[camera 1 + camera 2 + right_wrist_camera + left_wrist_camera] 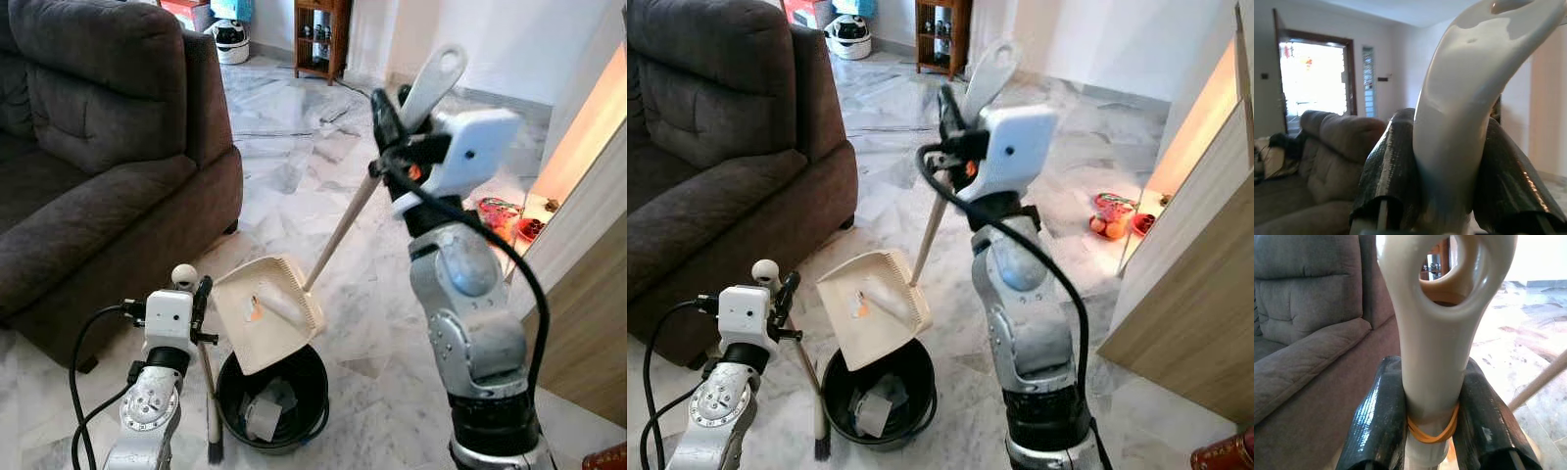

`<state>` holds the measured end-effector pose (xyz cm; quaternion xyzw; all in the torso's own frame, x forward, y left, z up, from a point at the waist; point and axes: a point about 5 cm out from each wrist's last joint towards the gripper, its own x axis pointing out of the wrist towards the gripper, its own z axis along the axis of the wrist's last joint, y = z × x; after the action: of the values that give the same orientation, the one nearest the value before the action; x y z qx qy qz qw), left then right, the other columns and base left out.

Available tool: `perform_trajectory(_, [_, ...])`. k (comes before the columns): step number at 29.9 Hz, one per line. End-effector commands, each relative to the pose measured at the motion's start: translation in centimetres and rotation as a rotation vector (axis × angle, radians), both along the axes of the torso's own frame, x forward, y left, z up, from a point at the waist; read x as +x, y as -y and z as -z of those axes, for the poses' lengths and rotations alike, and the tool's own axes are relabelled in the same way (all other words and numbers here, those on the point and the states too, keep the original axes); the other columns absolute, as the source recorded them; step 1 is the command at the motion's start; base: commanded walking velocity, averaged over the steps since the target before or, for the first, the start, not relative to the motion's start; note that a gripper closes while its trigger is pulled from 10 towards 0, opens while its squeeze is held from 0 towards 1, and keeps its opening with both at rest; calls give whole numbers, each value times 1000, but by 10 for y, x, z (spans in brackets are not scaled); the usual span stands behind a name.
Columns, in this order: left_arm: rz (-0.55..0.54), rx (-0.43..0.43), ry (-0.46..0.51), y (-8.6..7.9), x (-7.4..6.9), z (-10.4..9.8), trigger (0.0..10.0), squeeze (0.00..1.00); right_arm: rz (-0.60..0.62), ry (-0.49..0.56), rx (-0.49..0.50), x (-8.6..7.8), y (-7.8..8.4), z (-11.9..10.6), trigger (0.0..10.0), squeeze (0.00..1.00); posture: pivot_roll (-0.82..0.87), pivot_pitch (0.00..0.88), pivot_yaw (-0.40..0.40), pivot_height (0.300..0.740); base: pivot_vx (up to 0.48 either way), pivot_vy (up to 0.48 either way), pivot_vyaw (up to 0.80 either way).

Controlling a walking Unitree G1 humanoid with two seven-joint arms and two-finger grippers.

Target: Sweep floor

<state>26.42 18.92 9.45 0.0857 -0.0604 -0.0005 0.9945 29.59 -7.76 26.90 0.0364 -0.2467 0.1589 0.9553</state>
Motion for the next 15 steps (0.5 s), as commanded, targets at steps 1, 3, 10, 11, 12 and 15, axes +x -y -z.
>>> perform_trajectory(1, [4, 14, 42, 0, 0, -8, 10000, 0, -32, 71, -2, -9, -7, -7, 10000, 0, 119, 83, -6, 740, 0, 0, 0])
perform_trajectory(3, [4, 14, 43, 0, 0, -8, 10000, 0, -39, 85, -34, -11, -9, -3, 10000, 0, 120, 84, -7, 740, 0, 0, 0])
perform_trajectory(10, [4, 14, 43, 0, 0, -8, 10000, 0, -74, 142, -110, -19, -16, 4, 10000, 0, 117, 84, -6, 740, 0, 0, 0])
perform_trajectory(11, [4, 14, 43, 0, 0, -8, 10000, 0, -74, 151, -117, -20, -16, 5, 10000, 0, 117, 84, -6, 740, 0, 0, 0])
perform_trajectory(12, [4, 14, 43, 0, 0, -8, 10000, 0, -76, 159, -121, -21, -17, 5, 10000, 0, 117, 84, -6, 740, 0, 0, 0])
perform_trajectory(15, [4, 14, 44, -1, 0, -8, 10000, 0, -77, 207, -140, -25, -19, 3, 10000, 0, 117, 82, -5, 740, 0, 0, 0])
